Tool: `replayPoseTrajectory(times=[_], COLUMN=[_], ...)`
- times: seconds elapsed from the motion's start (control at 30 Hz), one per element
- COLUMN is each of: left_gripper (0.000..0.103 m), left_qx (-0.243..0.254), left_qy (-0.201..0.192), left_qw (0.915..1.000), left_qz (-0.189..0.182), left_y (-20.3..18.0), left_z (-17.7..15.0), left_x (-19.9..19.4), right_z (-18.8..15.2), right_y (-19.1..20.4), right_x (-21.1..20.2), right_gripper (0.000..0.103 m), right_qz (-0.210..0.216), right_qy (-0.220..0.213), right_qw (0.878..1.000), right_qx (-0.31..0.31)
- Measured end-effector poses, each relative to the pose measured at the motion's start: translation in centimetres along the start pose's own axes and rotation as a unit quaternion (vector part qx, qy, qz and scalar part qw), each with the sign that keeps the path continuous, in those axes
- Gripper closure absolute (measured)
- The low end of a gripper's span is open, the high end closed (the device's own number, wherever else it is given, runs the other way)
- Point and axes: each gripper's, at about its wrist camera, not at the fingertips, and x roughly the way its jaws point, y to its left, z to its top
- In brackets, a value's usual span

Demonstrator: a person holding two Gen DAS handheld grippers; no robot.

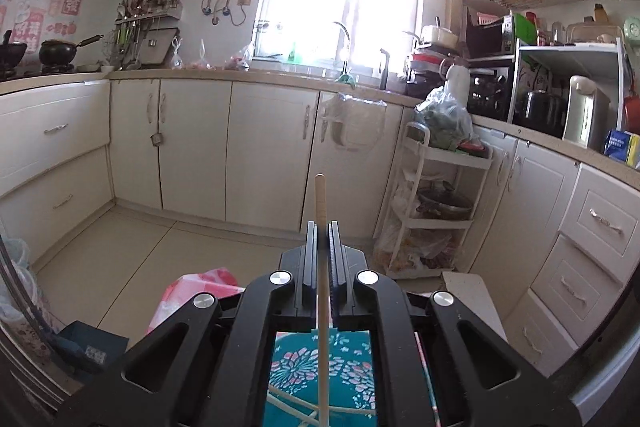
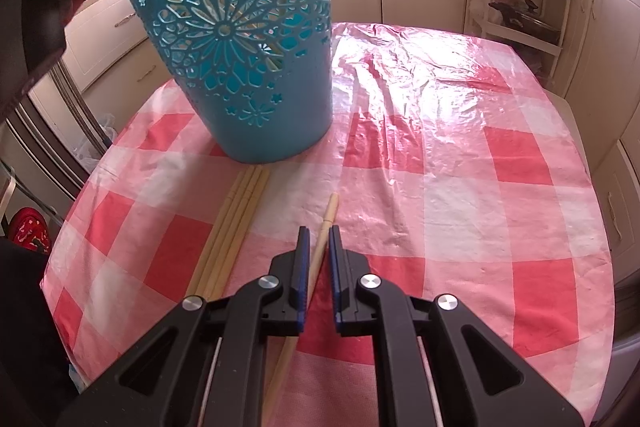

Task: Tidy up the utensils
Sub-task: 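Lift the chopstick over the teal bin and open the left tool, then withdraw the left tool while the right tool grasps a chopstick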

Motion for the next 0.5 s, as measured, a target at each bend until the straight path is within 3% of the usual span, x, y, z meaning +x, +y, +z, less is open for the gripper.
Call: replayPoseTrajectory(times=[0.17, 0.27, 0.33, 0.4, 0.5], left_gripper=[0.098, 0.088, 0.062, 0.045, 0.03], left_qx=[0.019, 0.026, 0.027, 0.029, 0.037], left_qy=[0.045, 0.074, 0.079, 0.068, 0.05], left_qw=[0.9988, 0.9969, 0.9964, 0.9966, 0.9963], left_qz=[0.002, 0.009, 0.019, 0.035, 0.059], left_y=[0.3, 1.0, 1.9, 2.9, 5.0], left_z=[-2.3, -3.3, -3.6, -3.7, -4.2], left_x=[0.3, -0.5, -2.2, -4.5, -8.7], right_z=[0.0, 0.0, 0.0, -0.1, -0.1], right_y=[0.2, 0.2, 0.2, 0.3, 0.5], right_x=[0.0, 0.0, 0.0, 0.0, 0.0], right_gripper=[0.093, 0.093, 0.093, 0.093, 0.092], right_qz=[-0.003, -0.003, -0.003, -0.006, -0.008], right_qy=[0.0, 0.0, -0.001, -0.001, -0.002], right_qw=[1.0, 1.0, 1.0, 1.0, 1.0], right_qx=[-0.003, -0.003, -0.004, -0.006, -0.009])
